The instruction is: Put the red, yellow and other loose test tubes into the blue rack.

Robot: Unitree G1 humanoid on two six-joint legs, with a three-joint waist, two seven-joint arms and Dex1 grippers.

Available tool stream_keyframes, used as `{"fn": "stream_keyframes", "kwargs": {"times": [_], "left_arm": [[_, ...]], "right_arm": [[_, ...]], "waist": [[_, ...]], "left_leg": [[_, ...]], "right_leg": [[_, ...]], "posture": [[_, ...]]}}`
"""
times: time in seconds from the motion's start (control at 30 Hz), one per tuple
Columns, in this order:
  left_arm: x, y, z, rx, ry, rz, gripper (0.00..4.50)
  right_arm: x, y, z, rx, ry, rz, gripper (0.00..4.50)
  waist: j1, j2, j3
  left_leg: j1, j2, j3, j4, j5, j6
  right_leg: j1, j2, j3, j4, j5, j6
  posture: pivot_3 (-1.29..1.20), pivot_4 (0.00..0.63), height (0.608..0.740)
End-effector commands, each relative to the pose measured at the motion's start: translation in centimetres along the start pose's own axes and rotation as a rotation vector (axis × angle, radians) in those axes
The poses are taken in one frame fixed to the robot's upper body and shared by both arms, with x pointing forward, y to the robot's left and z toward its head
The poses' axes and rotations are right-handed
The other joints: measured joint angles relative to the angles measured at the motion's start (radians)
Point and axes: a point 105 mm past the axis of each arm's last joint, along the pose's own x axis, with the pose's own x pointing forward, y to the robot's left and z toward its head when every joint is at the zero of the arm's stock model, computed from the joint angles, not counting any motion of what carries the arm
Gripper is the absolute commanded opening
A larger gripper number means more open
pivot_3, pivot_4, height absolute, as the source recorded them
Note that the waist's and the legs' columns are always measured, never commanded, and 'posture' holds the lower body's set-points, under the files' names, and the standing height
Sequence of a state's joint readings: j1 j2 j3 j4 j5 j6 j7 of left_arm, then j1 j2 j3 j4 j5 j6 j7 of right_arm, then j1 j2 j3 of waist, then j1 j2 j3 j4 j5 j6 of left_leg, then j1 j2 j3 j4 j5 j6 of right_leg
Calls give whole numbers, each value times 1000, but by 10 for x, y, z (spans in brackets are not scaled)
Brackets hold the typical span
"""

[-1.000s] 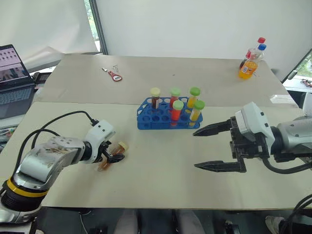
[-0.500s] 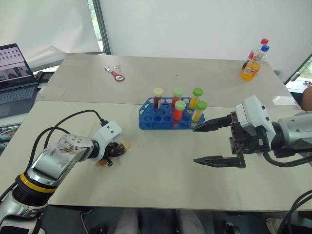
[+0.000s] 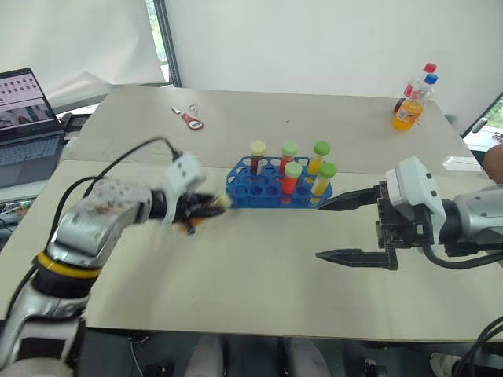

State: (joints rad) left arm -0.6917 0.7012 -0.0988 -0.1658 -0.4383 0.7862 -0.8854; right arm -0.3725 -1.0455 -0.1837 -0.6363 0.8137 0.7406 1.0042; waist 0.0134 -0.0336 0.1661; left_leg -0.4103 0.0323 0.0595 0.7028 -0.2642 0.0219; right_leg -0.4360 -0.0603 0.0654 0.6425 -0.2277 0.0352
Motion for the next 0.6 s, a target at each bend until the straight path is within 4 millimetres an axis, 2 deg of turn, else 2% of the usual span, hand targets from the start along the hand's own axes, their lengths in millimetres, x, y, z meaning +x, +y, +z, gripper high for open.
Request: {"fn": "stream_keyframes", "kwargs": {"times": [0.03, 0.13, 0.27, 0.37, 0.6], "left_arm": [[11, 15, 40, 7, -253, 46, 900], [33, 14, 48, 8, -389, 27, 900], [56, 18, 48, -21, -470, 36, 900], [74, 20, 46, -22, -491, 37, 900], [97, 21, 39, -37, -495, 32, 900]], "right_arm": [[1, -6, 14, -66, -79, -110, 4390], [6, -9, 8, 7, -47, -165, 4390], [9, -17, 5, 25, -33, -251, 4390], [11, -16, 3, 30, -24, -272, 4390], [14, -7, 0, 47, -2, -288, 4390]], "waist": [[-1, 0, 0], [-1, 0, 0], [-4, 0, 0], [-2, 0, 0], [-2, 0, 0]], "left_leg": [[0, 0, 0, 1, 0, 0], [-2, -1, -1, 1, 0, 0], [-2, 0, -1, 1, 0, 0], [-4, -1, -1, 1, 0, 0], [-5, -1, -2, 2, 0, 1]], "right_leg": [[0, 0, 0, 0, 0, 0], [0, 0, 0, 0, 1, 1], [-1, 0, 1, 0, 1, 1], [-1, 0, 1, 0, 1, 1], [-1, 0, 1, -2, 2, 3]], "posture": [[0, 150, 733], [0, 150, 733], [0, 150, 733], [0, 150, 733], [0, 150, 733]]}}
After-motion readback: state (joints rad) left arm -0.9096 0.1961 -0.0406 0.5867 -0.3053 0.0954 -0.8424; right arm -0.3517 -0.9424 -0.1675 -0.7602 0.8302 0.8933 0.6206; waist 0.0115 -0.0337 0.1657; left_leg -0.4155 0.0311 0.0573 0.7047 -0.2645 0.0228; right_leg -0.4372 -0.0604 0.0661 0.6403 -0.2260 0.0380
